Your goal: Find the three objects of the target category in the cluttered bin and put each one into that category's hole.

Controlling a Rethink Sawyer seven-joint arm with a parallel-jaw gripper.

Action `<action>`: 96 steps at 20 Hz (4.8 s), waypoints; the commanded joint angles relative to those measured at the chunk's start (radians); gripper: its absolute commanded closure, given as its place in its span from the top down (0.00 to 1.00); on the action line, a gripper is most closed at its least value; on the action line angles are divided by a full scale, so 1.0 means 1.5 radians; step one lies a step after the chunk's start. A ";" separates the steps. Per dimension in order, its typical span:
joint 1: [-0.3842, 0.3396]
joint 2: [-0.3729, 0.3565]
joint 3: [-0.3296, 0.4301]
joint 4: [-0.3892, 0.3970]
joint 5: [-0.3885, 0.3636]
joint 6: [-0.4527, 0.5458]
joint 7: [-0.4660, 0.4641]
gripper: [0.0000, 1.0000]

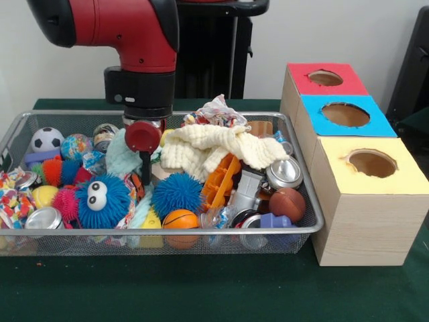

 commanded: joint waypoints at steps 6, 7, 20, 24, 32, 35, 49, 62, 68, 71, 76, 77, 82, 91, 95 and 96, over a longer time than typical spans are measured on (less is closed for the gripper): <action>0.030 0.006 -0.052 -0.077 0.044 0.084 0.057 1.00; 0.030 0.006 -0.052 -0.076 0.042 0.080 0.057 1.00; -0.015 -0.008 -0.042 -0.047 0.040 0.050 0.003 1.00; -0.029 0.011 -0.046 -0.048 0.021 0.036 -0.005 1.00; -0.043 0.099 -0.095 -0.061 -0.050 -0.055 0.048 1.00; -0.037 0.131 -0.120 -0.069 -0.065 -0.097 0.074 1.00; -0.003 0.165 -0.177 -0.110 -0.005 -0.121 0.084 0.00; -0.017 0.134 -0.141 -0.069 0.077 -0.064 0.062 0.00; 0.001 0.077 -0.131 -0.033 0.143 -0.012 0.057 0.00; 0.007 0.045 -0.131 -0.012 0.174 0.007 0.059 0.00; 0.006 0.029 -0.136 0.009 0.204 0.020 0.064 0.00; 0.002 0.013 -0.130 0.024 0.213 0.025 0.063 0.00; -0.008 -0.008 -0.120 0.047 0.240 0.038 0.059 0.00; -0.008 -0.008 -0.108 0.038 0.285 0.071 0.045 0.00; -0.001 -0.018 -0.097 0.027 0.310 0.098 0.039 0.00; 0.001 -0.022 -0.095 0.023 0.318 0.108 0.037 0.00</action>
